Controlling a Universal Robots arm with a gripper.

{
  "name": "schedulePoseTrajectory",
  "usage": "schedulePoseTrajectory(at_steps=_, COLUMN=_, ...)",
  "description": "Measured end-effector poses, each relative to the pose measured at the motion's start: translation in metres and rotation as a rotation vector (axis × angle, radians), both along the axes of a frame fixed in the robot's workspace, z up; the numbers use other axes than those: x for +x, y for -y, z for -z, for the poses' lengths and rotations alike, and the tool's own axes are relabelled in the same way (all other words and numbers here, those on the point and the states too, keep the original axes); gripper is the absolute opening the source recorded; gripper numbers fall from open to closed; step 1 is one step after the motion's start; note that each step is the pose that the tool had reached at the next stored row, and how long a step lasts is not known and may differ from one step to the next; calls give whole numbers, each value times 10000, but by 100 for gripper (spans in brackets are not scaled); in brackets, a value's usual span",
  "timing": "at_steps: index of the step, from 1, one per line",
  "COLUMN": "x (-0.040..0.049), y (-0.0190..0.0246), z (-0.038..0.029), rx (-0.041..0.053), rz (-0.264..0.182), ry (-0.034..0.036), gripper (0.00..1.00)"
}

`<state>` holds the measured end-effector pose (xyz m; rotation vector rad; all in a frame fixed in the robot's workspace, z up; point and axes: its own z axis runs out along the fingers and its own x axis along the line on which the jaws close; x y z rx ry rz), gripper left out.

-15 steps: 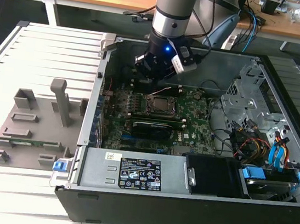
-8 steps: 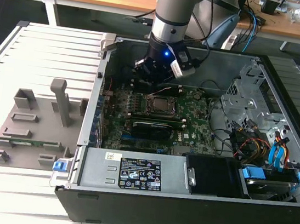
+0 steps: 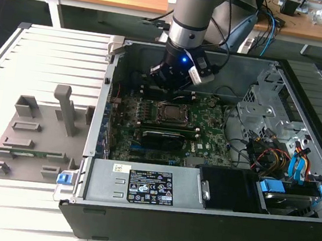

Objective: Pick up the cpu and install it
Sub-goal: 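Install the first cpu locking lever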

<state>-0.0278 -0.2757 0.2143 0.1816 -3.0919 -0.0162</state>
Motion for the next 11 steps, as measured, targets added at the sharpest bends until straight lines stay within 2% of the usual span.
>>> schedulePoseTrajectory(at_steps=4, x=66, y=-4, z=27, rx=0, rz=-28, ry=-20, gripper=11)
schedulePoseTrajectory(at_steps=6, x=151, y=-9, z=63, rx=0, rz=-63, ry=-46, gripper=11)
schedulePoseTrajectory(at_steps=11, x=202, y=-9, z=93, rx=-1, rz=-83, ry=-61, gripper=11)
